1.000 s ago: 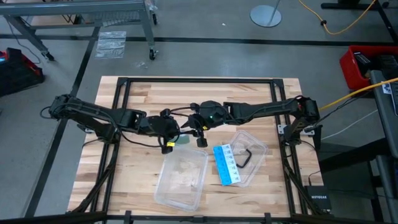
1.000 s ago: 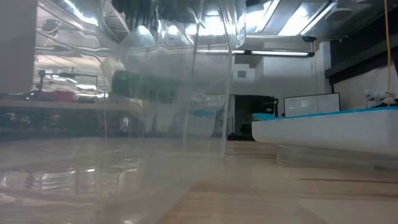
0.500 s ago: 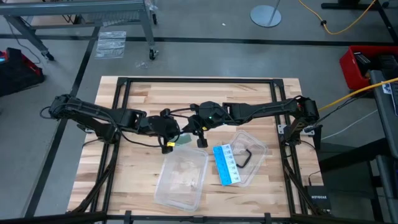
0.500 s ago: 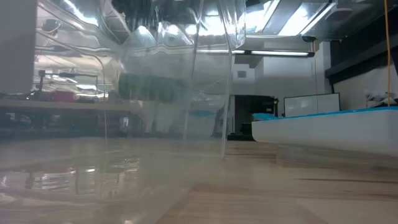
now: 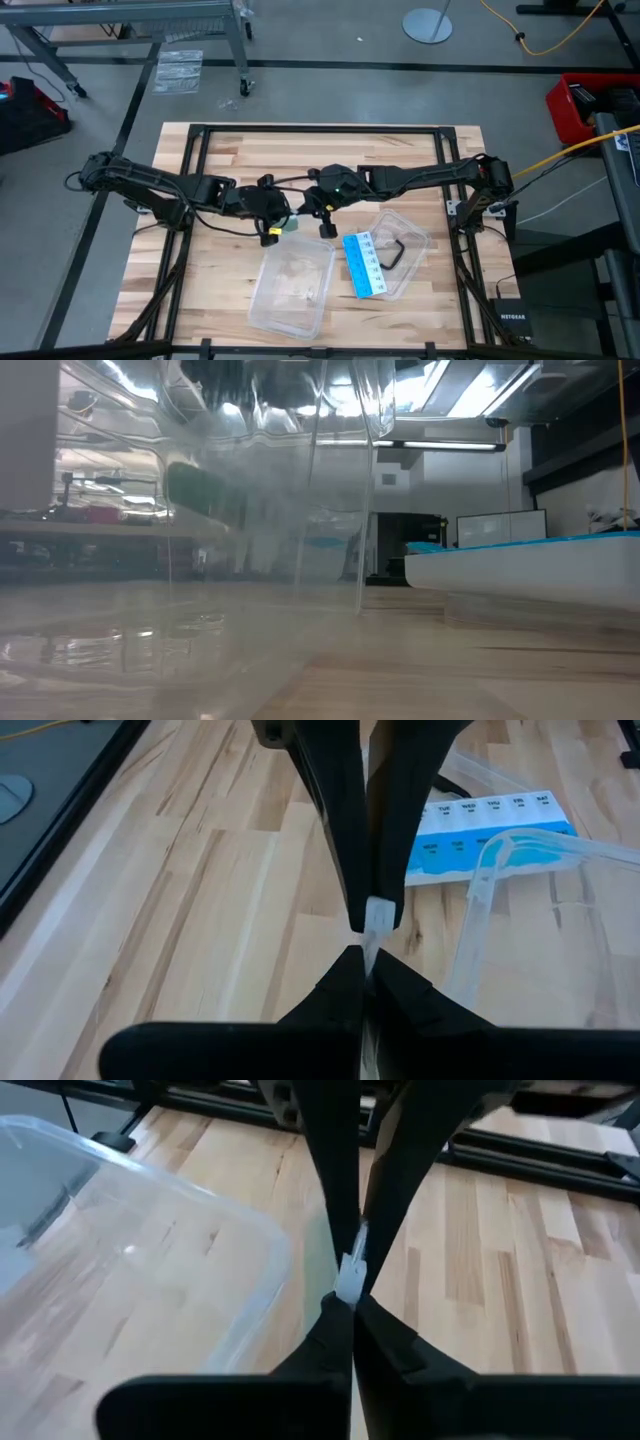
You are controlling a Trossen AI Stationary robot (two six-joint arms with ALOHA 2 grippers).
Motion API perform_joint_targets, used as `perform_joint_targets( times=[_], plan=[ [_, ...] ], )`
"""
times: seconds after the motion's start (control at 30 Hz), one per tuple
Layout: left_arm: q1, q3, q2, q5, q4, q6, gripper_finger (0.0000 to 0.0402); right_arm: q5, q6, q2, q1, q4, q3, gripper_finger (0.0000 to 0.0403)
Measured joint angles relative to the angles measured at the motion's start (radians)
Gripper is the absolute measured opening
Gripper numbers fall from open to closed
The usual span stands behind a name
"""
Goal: Roll bandage
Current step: Close the transparent zip bag
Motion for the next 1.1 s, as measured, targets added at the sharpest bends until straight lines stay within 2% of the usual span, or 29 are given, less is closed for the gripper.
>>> perform_joint_targets(
  times=[0.7, 0.9, 1.1],
  plan=[
    [-0.001, 0.000, 0.000, 0.003, 0.000, -0.020, 0.0000, 0.011, -0.005, 0.000, 0.000, -0.024, -0.001, 0.0003],
    [0.000, 0.000, 0.000, 0.003, 0.000, -0.019, 0.0000, 0.011, -0.003, 0.000, 0.000, -0.022, -0.001, 0.0039],
    [0.000, 0.000, 0.000, 0.003, 0.003, -0.012, 0.0000, 0.011, -0.002, 0.000, 0.000, -0.022, -0.001, 0.0093]
  ],
)
